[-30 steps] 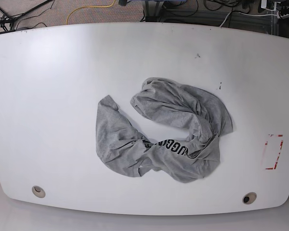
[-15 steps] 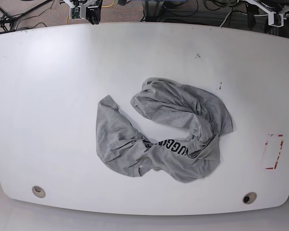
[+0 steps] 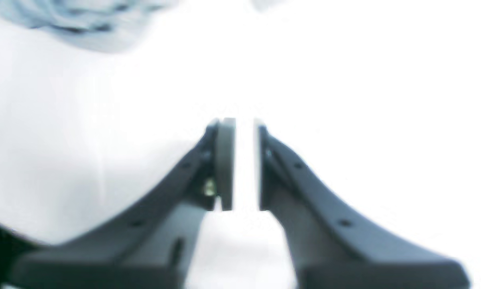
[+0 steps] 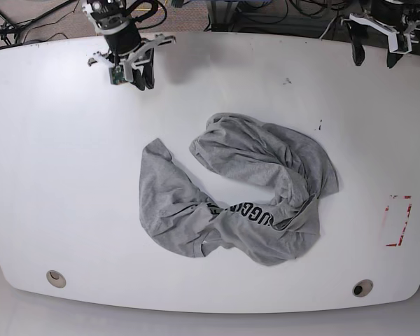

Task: Fold the T-shirt properly
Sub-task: 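Move the right gripper down to the grey T-shirt and grasp its edge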

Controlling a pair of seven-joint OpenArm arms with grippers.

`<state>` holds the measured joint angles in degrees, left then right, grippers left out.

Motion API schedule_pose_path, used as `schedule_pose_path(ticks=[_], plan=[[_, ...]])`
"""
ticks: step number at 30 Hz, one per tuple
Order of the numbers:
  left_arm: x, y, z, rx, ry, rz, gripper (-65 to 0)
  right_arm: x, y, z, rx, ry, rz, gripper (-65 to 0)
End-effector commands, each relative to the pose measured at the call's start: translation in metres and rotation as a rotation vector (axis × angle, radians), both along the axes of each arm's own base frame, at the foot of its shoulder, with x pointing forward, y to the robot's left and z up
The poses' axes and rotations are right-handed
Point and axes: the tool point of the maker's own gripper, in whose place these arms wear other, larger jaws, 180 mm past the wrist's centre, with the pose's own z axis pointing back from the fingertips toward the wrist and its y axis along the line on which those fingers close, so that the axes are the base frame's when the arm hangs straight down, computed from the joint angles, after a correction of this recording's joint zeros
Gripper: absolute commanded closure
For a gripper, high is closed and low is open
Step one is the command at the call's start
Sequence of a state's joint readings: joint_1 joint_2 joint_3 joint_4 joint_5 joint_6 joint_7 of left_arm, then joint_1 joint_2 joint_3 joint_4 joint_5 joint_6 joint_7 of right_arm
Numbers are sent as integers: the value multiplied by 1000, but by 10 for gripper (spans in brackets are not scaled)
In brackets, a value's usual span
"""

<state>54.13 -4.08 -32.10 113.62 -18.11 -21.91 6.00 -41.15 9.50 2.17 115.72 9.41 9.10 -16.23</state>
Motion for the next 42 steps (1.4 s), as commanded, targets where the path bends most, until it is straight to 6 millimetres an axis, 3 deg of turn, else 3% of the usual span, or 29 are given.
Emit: schedule_pose_path(ticks=[1,10,14,21,30,42], plan=[[6,-1,10,-2,-45,-2,-446,28,-1,16,-14,-61,12,-166],[31,-2,8,-8,-47,-2,-447,96,11,48,-30,-147,51,-400],[42,-1,9,-8,-55,0,-449,123,17,65,-42,-176,73,-452],[57,-1,9,-9,-57,2,-449,167,30,83,-48,-233,108,-460],[59,-2,9,-11,-53,-1,-449,216,36,85,-63,-240,127,-460],[57,-11,6,-23,-40,-56,-447,281,22,93,-92,-232,96,-460]])
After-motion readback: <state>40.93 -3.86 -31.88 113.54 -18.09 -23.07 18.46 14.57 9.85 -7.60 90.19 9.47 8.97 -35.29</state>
